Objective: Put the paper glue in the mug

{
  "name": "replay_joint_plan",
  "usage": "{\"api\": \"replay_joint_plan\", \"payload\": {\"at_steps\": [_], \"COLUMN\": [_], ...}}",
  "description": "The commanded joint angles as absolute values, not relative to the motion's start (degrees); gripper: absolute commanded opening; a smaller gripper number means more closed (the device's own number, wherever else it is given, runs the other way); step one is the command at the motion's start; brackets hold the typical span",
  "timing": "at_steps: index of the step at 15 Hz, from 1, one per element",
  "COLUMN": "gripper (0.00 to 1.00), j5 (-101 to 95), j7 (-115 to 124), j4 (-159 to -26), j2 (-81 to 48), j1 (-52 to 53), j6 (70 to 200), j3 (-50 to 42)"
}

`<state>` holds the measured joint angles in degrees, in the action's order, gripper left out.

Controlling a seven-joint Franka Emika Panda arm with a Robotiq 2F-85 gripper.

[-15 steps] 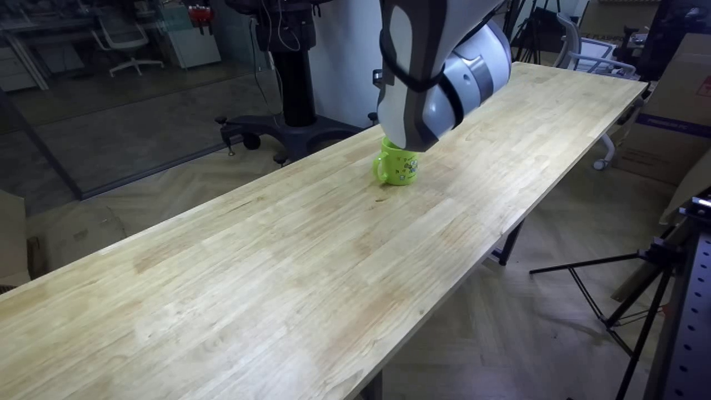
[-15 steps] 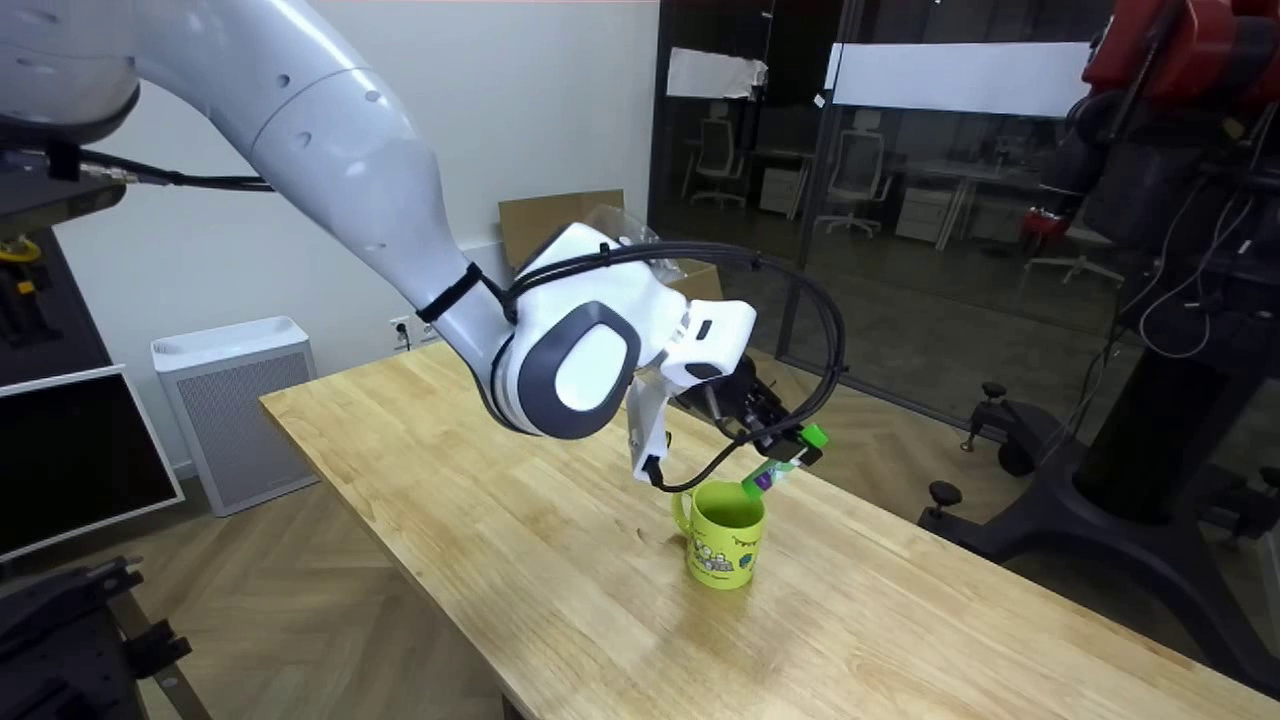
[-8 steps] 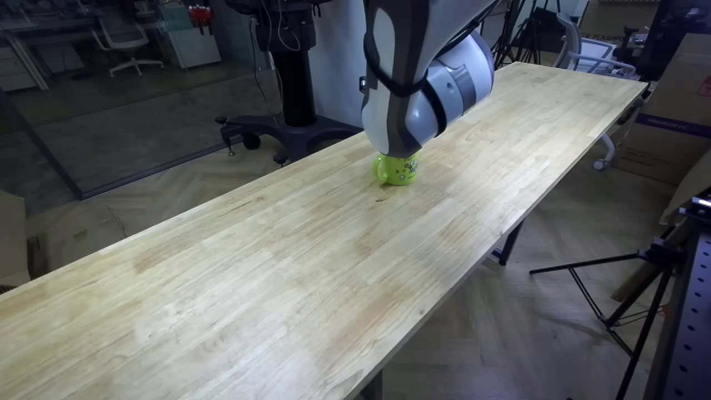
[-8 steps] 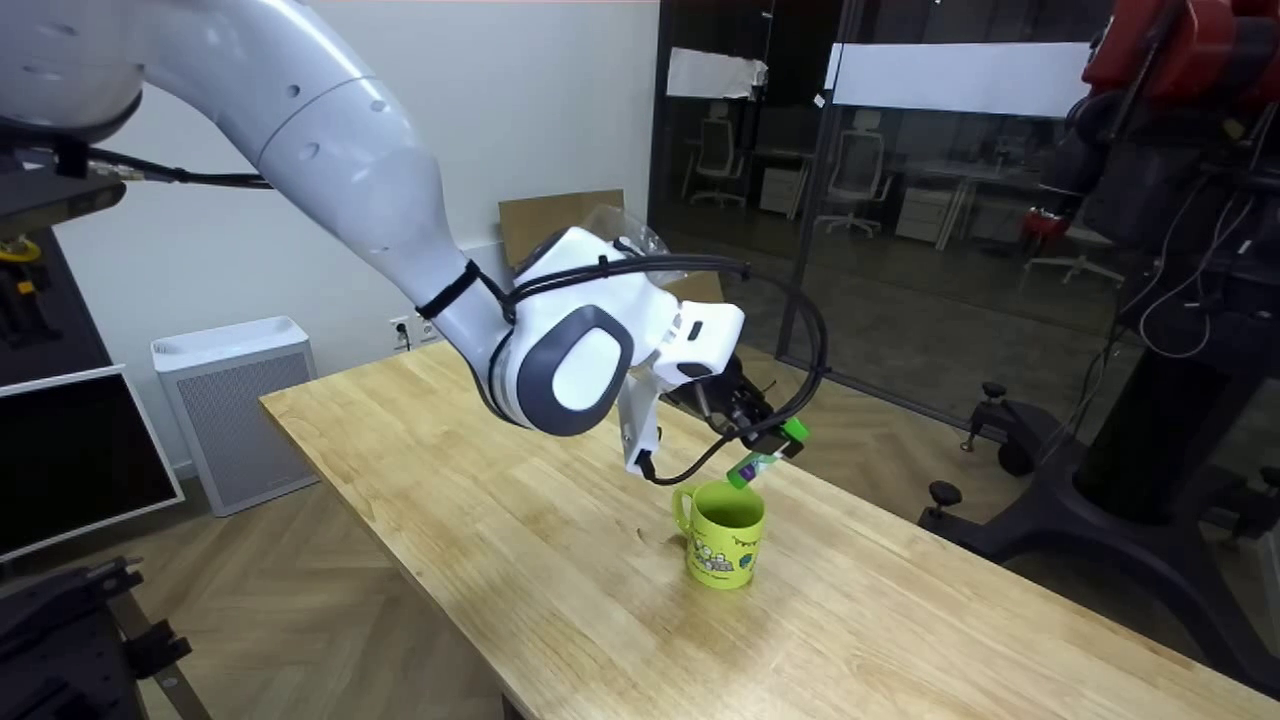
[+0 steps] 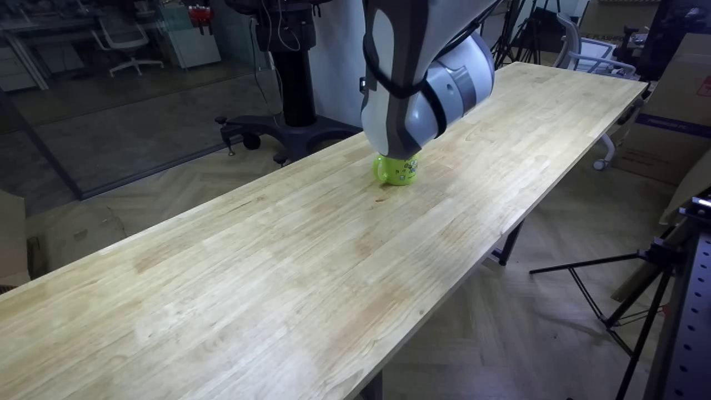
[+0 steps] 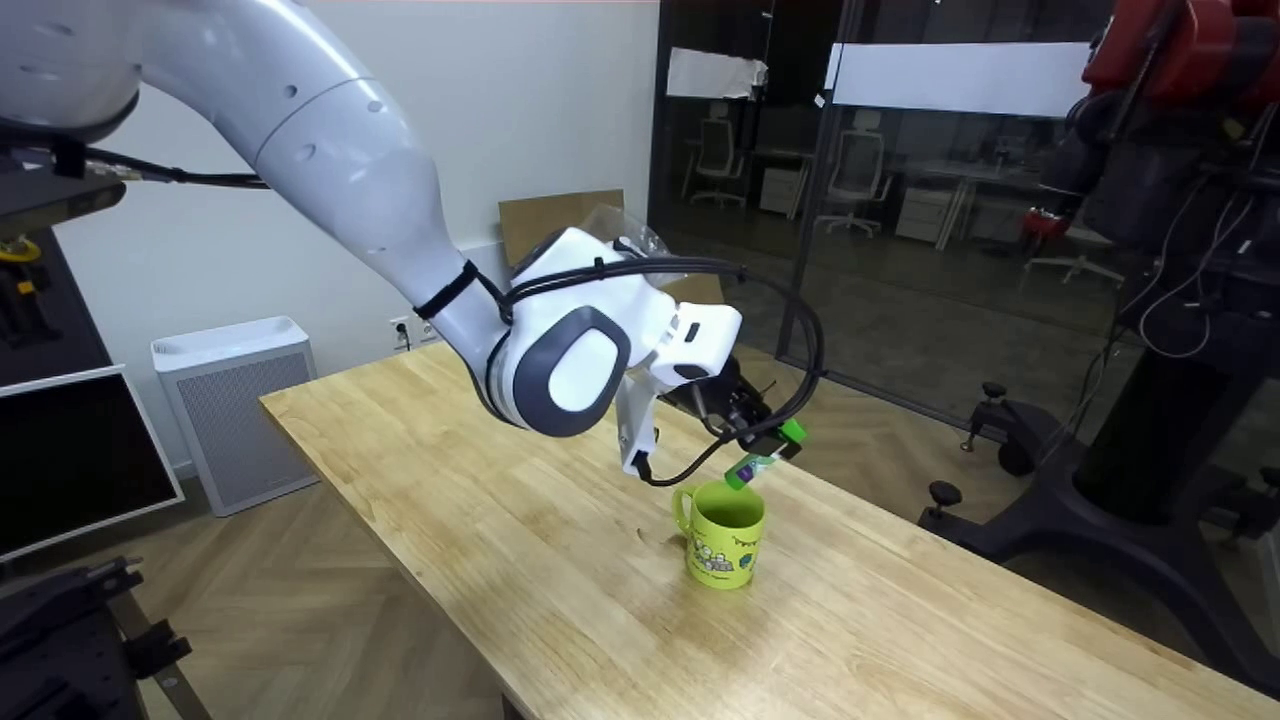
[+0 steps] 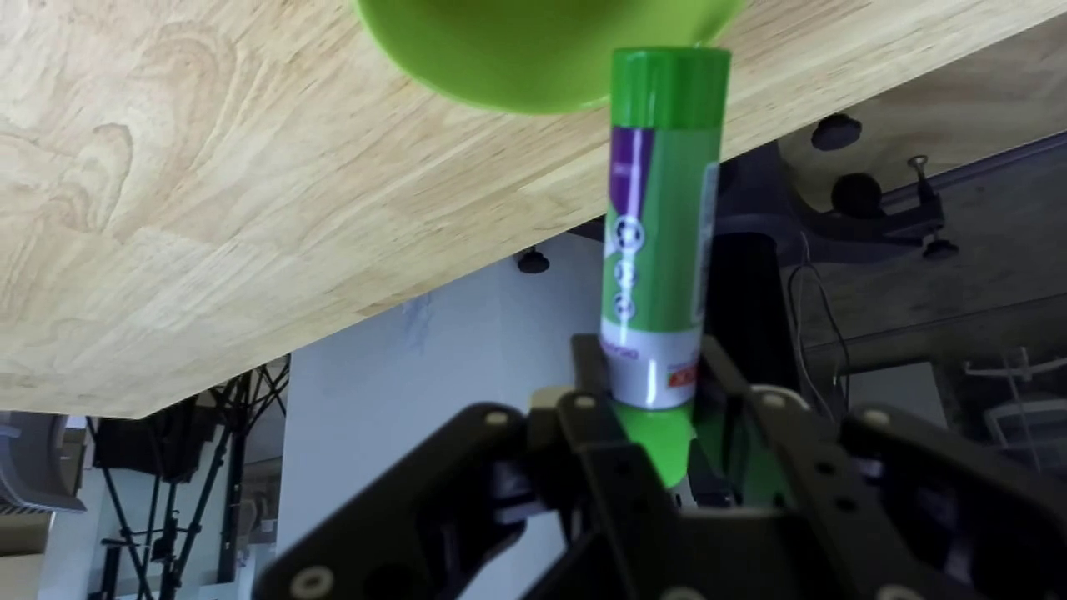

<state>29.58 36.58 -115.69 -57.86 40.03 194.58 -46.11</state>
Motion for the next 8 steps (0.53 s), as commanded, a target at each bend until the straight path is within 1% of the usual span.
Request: {"api": "replay_joint_plan", "payload": {"at_steps": [1, 8], "gripper": [0.07, 0.07], "j5": [31.51, 35.01], "j7": [37.51, 37.69], "j4": [-117.96, -120.83], "j2": [-56.56, -56.41], "j1": [42.02, 43.75], "j6": [194.25, 194.43], "j3": [-47.26, -47.49]}}
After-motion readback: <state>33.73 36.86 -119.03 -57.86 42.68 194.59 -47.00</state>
